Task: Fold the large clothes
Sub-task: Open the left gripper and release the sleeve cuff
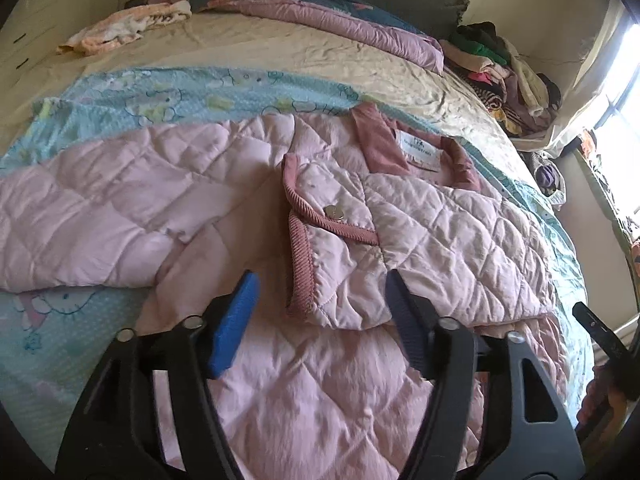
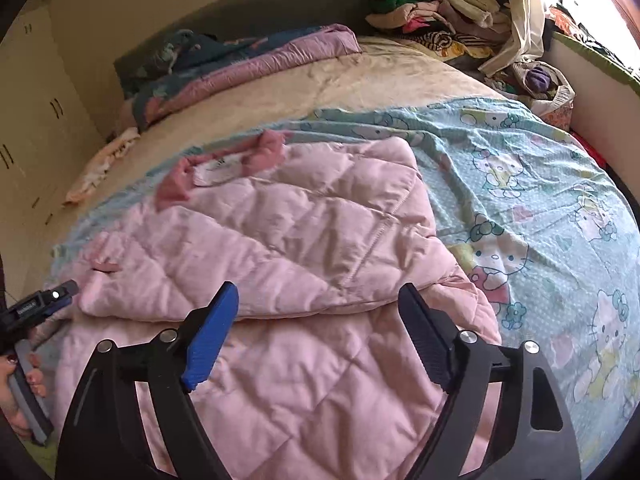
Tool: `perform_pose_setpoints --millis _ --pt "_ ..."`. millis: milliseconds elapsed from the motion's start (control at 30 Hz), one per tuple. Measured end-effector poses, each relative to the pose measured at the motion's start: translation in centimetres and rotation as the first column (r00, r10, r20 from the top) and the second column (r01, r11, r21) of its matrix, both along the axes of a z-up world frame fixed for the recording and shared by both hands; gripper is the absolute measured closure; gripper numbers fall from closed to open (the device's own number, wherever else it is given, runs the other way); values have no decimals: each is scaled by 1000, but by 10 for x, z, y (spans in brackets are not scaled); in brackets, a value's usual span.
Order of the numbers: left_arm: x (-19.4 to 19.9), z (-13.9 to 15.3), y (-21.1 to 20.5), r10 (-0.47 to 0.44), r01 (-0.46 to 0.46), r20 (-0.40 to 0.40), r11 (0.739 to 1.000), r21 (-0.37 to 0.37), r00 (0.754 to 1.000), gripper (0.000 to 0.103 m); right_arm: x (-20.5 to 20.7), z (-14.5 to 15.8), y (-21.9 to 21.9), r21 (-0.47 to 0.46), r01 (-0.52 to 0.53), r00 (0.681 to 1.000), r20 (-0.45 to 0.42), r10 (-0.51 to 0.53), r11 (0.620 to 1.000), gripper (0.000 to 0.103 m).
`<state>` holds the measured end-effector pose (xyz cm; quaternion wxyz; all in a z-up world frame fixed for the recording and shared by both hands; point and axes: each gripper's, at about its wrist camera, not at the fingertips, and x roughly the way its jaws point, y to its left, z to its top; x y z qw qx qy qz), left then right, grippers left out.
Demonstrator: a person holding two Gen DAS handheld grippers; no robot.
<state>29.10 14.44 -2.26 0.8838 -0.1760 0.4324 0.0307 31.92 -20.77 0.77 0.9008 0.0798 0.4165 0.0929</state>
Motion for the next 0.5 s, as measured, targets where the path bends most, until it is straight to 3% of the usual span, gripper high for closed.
perform_pose_setpoints --millis 300,500 --pt "-18 20 5 21 -22 31 1000 20 999 9 -19 26 19 7 -27 998 56 26 1000 20" --pt "-33 29 15 55 -56 53 998 20 997 9 -29 43 34 -6 -39 995 96 39 999 10"
